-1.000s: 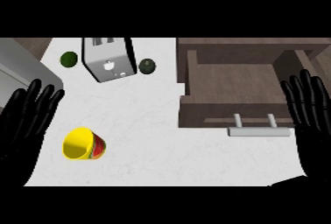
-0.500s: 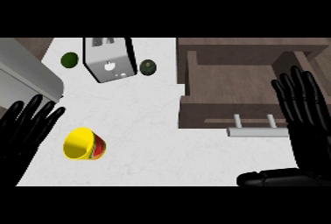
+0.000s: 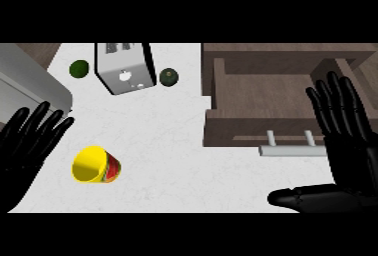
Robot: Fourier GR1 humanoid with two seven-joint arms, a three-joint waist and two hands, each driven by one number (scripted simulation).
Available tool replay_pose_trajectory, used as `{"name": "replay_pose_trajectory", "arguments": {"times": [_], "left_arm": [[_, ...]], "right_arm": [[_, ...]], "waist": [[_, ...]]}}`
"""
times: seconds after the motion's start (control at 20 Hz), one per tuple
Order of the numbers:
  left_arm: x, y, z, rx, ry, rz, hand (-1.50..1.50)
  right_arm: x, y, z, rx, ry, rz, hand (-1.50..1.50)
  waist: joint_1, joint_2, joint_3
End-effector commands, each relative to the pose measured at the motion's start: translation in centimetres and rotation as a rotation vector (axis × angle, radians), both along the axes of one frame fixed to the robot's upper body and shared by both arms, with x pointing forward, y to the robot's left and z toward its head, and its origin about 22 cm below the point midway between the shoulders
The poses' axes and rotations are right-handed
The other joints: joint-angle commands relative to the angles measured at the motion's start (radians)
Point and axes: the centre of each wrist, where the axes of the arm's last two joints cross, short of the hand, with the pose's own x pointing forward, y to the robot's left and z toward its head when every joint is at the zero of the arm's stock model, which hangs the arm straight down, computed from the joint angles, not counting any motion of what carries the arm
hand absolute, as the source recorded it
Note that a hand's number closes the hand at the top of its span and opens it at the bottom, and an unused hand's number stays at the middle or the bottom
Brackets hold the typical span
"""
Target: Pick up the cup, place it into the drawer and close the drawer
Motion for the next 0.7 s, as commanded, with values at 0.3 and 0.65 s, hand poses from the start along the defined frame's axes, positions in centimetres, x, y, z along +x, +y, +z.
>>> {"name": "replay_pose_trajectory", "arguments": {"times": [0.3,0.65], "left_arm": [[0.2,1.7,-1.5,0.015,0.054,0.032,-1.50],[-0.6,2.7,-3.6,0.069,0.102,0.066,-1.50]], "right_arm": [[0.0,-1.5,0.0,0.015,-0.016,0.002,-1.50],[-2.0,-0.1,1.2,-0.003,-0.007,-0.002,-1.50]], "waist": [[-0.001,0.000,0.000],[-0.003,-0.001,0.000]]}}
